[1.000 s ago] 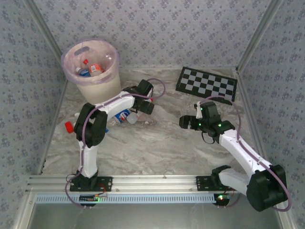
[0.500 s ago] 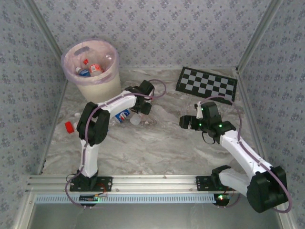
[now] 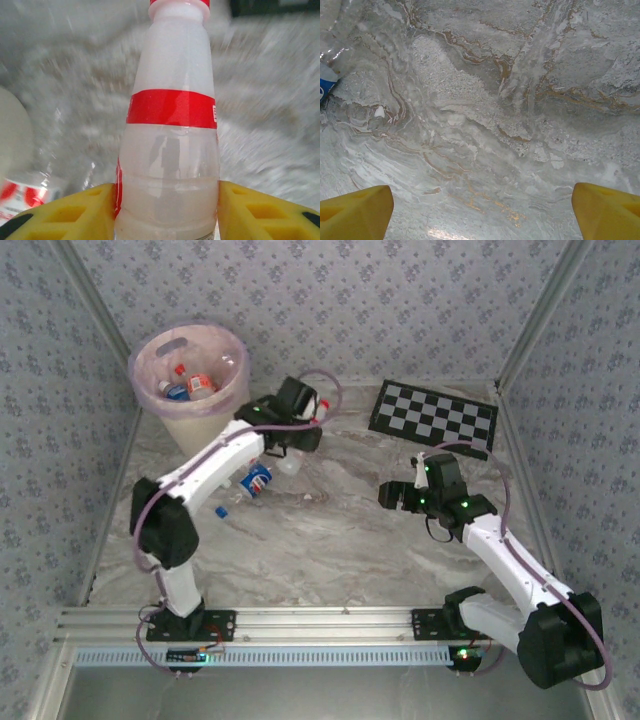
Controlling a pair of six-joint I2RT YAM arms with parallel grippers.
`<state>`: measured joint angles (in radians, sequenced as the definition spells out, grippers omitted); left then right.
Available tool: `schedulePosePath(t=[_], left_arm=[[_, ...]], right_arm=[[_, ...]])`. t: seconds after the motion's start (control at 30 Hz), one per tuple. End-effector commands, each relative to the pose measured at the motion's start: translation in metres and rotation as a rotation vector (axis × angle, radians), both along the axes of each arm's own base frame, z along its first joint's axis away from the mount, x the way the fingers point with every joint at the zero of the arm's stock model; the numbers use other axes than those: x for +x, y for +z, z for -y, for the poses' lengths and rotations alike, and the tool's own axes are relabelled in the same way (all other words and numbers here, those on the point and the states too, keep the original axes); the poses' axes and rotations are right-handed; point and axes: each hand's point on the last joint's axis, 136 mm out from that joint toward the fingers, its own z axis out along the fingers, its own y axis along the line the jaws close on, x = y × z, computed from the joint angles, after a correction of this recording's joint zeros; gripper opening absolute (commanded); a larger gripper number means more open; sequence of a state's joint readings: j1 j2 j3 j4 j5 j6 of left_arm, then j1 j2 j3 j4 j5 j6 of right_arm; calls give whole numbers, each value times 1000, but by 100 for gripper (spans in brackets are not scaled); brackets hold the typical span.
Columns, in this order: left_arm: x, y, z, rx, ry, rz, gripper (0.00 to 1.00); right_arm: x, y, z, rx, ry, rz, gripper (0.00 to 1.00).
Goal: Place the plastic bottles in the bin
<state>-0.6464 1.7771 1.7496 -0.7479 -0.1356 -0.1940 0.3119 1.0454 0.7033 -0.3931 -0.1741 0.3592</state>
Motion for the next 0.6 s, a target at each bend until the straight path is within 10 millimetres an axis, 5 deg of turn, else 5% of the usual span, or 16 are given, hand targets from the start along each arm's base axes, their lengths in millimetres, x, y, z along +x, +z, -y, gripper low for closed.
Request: schedulePosePath(t=[0.0, 0.17, 0.3, 0.43, 0.57], left_arm=[[-2, 92, -16, -155, 32, 156, 48], [13, 173, -76, -468, 226, 273, 27], [25, 208, -141, -574, 398, 360, 25], [40, 214, -193, -584, 531, 393, 29], [63, 191, -237, -530, 664, 360, 29]], right_arm=[[-2, -4, -1, 9, 6, -22, 94], [-1, -8, 1, 2, -1, -23, 94], [-1, -14, 0, 15, 0, -30, 94], [-2, -17, 0, 11, 4, -36, 94], [-2, -18, 0, 10, 4, -35, 94]])
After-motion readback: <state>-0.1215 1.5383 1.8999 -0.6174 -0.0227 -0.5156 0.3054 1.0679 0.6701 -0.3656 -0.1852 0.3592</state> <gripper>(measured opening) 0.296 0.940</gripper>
